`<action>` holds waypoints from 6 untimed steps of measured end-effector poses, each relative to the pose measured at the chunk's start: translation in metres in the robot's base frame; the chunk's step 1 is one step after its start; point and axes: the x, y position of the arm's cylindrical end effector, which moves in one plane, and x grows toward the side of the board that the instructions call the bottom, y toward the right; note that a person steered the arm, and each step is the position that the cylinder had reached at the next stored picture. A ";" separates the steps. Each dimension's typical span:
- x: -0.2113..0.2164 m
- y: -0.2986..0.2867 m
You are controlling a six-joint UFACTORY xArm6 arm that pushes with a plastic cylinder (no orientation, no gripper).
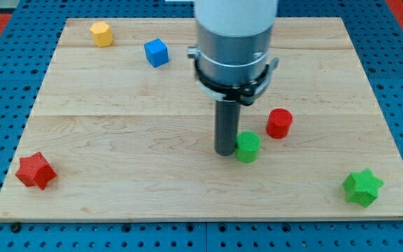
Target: Separate the green circle and red circle from each other
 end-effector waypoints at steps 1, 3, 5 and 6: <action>0.000 0.031; -0.020 0.038; 0.002 0.095; -0.003 0.015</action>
